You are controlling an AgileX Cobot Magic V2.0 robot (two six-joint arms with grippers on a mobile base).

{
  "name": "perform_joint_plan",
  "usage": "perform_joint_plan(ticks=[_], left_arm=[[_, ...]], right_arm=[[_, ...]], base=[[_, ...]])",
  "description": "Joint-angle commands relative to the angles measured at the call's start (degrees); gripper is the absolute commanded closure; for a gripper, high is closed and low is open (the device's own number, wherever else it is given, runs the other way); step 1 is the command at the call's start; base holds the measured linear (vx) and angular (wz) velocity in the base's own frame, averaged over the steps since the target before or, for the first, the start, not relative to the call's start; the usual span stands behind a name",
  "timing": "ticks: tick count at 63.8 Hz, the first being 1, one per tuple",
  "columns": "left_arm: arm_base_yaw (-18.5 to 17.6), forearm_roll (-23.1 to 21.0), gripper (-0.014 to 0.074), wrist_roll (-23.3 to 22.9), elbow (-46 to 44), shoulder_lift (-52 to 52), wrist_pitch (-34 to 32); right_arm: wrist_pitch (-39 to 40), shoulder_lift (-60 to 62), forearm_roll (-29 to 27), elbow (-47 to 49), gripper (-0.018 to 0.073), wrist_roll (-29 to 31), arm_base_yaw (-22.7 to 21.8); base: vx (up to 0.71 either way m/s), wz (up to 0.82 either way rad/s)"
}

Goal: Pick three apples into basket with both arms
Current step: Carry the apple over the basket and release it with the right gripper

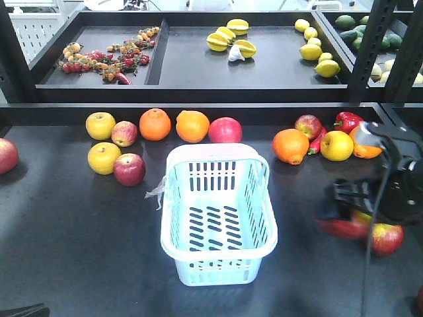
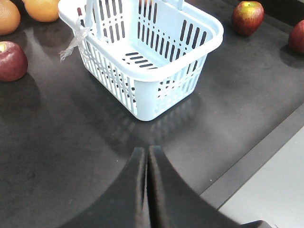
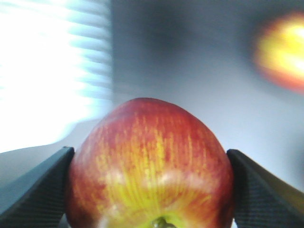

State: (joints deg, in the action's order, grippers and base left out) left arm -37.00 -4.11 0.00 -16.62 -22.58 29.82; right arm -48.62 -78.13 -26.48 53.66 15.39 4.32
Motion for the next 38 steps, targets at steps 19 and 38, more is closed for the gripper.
perform_joint_plan(ticks=[19, 38], left_arm=[[-0.15, -0.89, 0.0604, -0.74, -1.62, -0.4, -4.25], [-0.15, -1.45, 0.0604, -0.74, -1.62, -0.4, -4.25]], right_arm=[[16.74, -7.69, -12.92, 4.16, 0.054, 9.35, 17.23], [11.43, -20.9, -12.79, 14.93, 0.0412, 10.69, 19.15]], base=[[0.0, 0.0], [0.0, 0.0]])
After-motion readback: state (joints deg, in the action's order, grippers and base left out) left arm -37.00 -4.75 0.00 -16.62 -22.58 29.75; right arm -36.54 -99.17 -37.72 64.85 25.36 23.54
